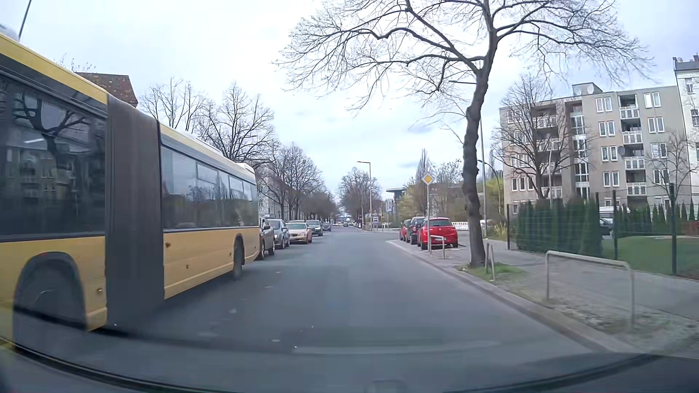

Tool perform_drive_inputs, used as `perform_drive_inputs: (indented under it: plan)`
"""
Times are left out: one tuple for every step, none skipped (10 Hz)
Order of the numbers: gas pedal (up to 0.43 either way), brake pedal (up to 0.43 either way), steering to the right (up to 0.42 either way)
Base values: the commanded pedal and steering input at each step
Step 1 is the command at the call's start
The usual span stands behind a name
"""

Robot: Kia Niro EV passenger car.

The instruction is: Follow the waypoints while adhering to traffic rules and regulations

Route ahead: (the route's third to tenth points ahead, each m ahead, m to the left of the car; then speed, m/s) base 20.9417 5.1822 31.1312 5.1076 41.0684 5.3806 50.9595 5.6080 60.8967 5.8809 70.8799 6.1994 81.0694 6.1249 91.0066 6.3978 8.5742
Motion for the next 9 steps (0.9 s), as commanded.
perform_drive_inputs:
  plan:
    - [0.059, 0.0, 0.007]
    - [0.059, 0.0, 0.007]
    - [0.067, 0.0, 0.006]
    - [0.067, 0.0, 0.005]
    - [0.079, 0.0, 0.005]
    - [0.079, 0.0, 0.005]
    - [0.079, 0.0, 0.005]
    - [0.079, 0.0, 0.005]
    - [0.079, 0.0, 0.005]
